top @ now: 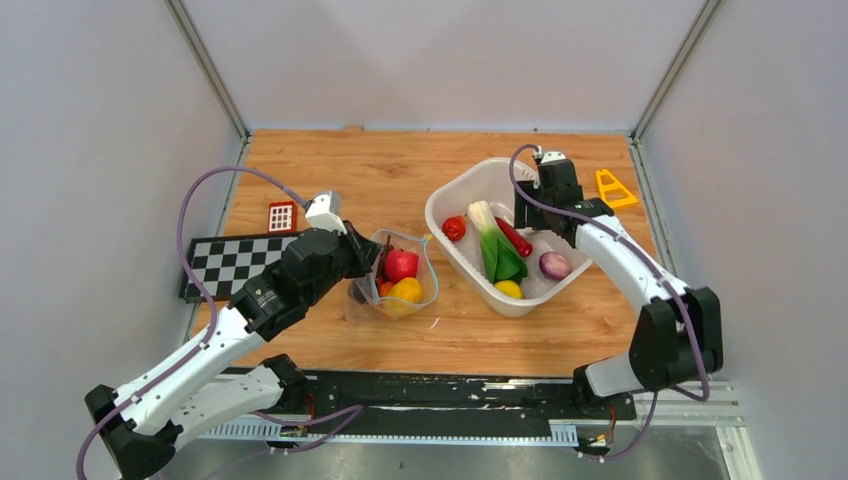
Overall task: Place the food in the zip-top bag and seal the zipper
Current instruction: Pick up the fake vegetable from the bin.
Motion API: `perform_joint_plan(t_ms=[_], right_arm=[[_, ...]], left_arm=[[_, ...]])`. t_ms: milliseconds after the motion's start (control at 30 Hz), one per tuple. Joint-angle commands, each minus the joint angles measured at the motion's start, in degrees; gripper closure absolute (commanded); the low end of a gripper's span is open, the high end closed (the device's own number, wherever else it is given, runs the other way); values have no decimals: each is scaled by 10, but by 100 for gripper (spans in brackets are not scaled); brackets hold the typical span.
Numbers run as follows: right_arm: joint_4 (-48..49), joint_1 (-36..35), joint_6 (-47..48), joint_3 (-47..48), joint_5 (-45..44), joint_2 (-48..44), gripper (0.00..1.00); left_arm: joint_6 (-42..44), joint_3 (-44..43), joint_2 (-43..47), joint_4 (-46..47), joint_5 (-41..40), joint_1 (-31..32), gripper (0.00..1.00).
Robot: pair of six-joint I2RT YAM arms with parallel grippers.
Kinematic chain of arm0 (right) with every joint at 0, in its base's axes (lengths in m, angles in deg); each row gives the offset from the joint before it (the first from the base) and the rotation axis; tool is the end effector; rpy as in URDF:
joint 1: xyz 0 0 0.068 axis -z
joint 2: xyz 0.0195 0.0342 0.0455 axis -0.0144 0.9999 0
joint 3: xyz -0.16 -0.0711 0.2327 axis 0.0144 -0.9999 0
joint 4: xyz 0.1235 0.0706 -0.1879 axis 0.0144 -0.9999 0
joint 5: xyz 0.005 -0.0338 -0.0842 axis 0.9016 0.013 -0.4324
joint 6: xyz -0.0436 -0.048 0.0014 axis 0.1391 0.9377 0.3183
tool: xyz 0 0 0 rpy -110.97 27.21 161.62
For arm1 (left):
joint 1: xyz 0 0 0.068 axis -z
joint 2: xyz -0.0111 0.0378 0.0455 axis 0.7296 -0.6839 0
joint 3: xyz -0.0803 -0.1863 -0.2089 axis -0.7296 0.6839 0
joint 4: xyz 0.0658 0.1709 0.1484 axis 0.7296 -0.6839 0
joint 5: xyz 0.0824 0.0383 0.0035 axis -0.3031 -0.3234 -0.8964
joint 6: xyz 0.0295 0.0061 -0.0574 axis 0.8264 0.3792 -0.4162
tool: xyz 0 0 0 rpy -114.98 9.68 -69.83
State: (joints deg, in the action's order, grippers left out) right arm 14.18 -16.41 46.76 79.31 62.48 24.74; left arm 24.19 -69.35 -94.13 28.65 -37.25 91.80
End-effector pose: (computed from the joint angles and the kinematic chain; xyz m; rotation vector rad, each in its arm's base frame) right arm 0.2705 0.0777 0.2940 -0.1104 2.3800 0.0765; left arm 0.1201 -0.0987 0.3358 -0.2126 2.0084 -0.7408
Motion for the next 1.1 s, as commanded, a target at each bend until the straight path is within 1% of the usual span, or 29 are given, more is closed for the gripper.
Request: perform_joint_plan(t_ms=[0,33,100,133,167,300,333,400,567,633,700,767,900,1033,1067], right_arm=[[37,4,34,30,-32,86,38],[42,4,35,34,-45,101,39],[92,4,57,9,-42,114,40],[125,4,58,-1,-51,120,40],[133,4,60,-3,-66,126,39],[140,5,88,3,-93,140,34],[144,6,109,0,-91,145,33],[131,6,116,5,-89,172,33],[98,6,98,24,-70,229,38],[101,6,81,14,-68,234,38],[89,6,72,15,-77,238,41],[85,6,67,14,-82,239,48],[90,6,54,6,-58,220,62],[96,6,52,2,-39,189,86],[96,6,52,2,-33,178,88]], left_arm=[[15,-16,2,12,-14,0,99],[17,-19,-1,12,-11,0,99],[19,-21,-8,11,-9,0,99],[19,-22,-10,12,-8,0,99],[19,-21,-13,13,-7,0,99],[20,-22,-18,11,-3,0,100],[20,-21,-18,12,-4,0,99],[19,-20,-20,13,-7,0,99],[23,-28,-27,11,-6,0,99],[24,-30,-29,7,-8,0,99],[23,-29,-29,7,-10,0,99],[20,-26,-30,10,-10,0,99],[18,-27,-32,11,-5,0,100],[18,-28,-28,10,-6,0,100],[17,-27,-27,10,-6,0,100]])
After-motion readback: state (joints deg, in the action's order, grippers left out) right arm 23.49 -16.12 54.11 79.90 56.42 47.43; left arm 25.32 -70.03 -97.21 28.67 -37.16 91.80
